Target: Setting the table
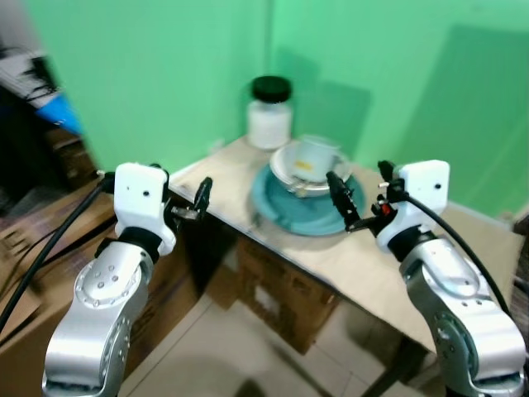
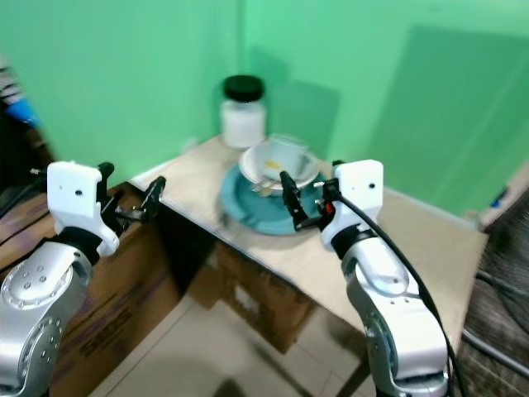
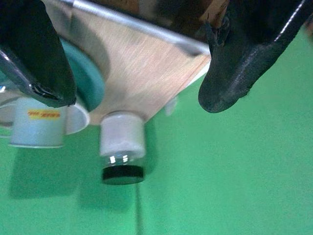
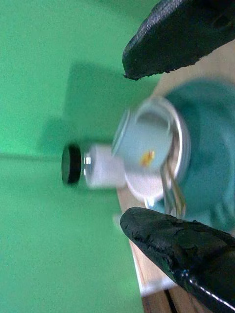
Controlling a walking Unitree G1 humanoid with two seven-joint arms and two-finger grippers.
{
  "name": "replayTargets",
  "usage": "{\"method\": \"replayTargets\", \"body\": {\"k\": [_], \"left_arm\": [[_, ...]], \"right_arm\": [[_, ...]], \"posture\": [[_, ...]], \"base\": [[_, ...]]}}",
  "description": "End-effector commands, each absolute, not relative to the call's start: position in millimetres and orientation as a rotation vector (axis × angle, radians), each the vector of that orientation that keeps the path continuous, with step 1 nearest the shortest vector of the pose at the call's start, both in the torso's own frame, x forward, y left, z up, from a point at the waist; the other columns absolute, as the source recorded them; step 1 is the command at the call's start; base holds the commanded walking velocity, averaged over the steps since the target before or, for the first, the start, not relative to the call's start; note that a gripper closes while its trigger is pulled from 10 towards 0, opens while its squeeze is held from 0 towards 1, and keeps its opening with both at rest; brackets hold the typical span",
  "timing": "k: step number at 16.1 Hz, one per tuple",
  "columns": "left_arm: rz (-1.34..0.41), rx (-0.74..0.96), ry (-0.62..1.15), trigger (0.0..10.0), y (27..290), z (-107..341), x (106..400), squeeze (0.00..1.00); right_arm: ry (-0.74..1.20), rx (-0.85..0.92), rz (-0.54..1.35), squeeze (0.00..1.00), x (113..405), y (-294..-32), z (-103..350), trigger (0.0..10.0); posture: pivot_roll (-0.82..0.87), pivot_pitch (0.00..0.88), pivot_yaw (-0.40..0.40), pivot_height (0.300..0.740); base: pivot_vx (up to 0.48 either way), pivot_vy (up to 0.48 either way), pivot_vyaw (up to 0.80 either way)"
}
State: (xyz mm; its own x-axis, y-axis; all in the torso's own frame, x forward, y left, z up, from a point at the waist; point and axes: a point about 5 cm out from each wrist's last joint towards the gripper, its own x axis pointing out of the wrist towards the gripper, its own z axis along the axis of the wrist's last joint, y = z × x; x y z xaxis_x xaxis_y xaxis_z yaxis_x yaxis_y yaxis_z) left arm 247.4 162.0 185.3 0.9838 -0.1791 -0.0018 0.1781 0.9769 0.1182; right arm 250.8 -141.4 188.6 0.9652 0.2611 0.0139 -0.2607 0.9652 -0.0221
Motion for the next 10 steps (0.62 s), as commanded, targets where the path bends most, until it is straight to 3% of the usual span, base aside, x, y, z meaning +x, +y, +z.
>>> {"method": "replayTargets", "body": {"k": [1,4,10], "left_arm": [[-0.204,0.118,-0.025,10.0,156.3,187.4,249.3,1.00],[-0.204,0.122,-0.028,10.0,156.2,188.5,249.7,0.99],[-0.188,0.132,-0.038,10.0,156.1,189.4,250.5,0.91]], "right_arm": [[-0.013,-0.031,0.252,1.00,249.9,-145.8,191.0,10.0],[-0.009,-0.035,0.257,1.00,249.5,-145.5,191.6,10.0],[-0.002,-0.042,0.267,1.00,250.3,-146.3,193.3,10.0]], "posture": [[-0.01,0.000,0.014,0.740],[-0.01,0.000,0.017,0.740],[0.00,0.000,0.002,0.740]], "base": [[0.326,0.000,0.00],[0.296,0.000,0.00],[0.000,0.000,0.00]]}}
